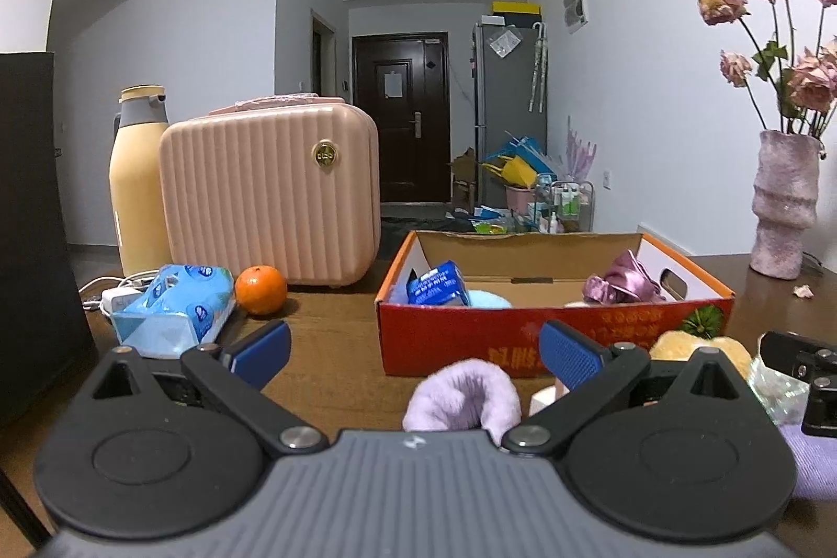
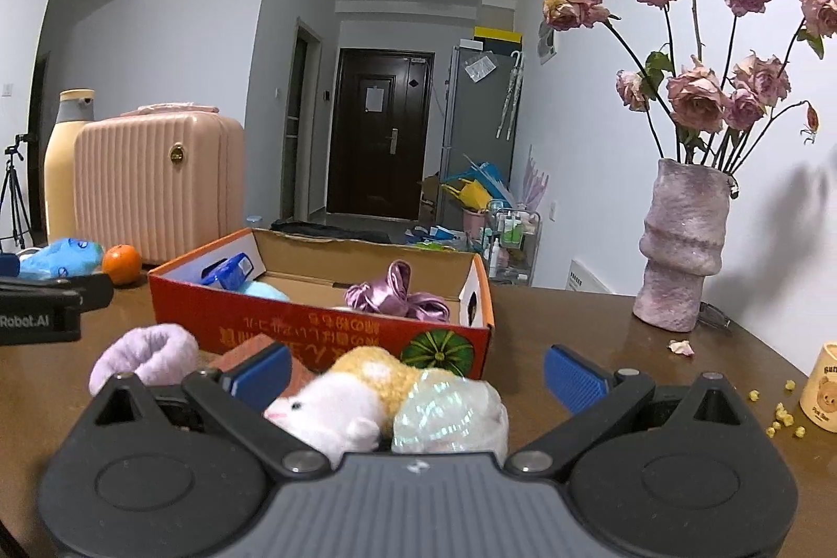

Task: Organize soft objects
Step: 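Withdraw both grippers from the box back toward the remaining items, then grasp the clear plastic bag with the right gripper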

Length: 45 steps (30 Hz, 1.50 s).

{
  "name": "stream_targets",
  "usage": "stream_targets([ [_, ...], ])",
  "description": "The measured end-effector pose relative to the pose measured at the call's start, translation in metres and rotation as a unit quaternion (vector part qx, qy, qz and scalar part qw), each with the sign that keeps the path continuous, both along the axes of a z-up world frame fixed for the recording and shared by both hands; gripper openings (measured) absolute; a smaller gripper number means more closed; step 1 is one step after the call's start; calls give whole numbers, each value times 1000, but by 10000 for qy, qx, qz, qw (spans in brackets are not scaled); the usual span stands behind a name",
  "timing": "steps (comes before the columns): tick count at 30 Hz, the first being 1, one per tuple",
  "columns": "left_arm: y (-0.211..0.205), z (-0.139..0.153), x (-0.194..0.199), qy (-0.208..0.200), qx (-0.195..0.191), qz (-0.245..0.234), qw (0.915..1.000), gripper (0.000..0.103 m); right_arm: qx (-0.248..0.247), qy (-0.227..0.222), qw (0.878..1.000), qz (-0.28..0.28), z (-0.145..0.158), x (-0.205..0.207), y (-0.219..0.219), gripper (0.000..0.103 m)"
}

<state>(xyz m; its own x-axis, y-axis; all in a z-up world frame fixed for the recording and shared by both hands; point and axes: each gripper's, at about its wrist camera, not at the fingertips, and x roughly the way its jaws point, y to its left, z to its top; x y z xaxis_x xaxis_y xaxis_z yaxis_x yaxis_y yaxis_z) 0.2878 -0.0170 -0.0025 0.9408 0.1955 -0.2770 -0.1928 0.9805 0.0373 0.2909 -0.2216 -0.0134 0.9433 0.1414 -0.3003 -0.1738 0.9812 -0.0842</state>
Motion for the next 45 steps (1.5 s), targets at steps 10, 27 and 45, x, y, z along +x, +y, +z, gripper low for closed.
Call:
stream_targets([
  [10, -5, -8, -18, 252, -98, -245, 9993, 103, 31, 149, 9999, 27, -9, -22, -16, 103],
  [27, -12, -21, -18, 615, -102, -330, 9975, 103, -3, 584, 9983, -59, -25, -1, -28, 102],
  [45, -13, -24, -15, 716, -88, -346, 9968, 103, 358, 501, 9980, 126, -37, 30, -35, 39],
])
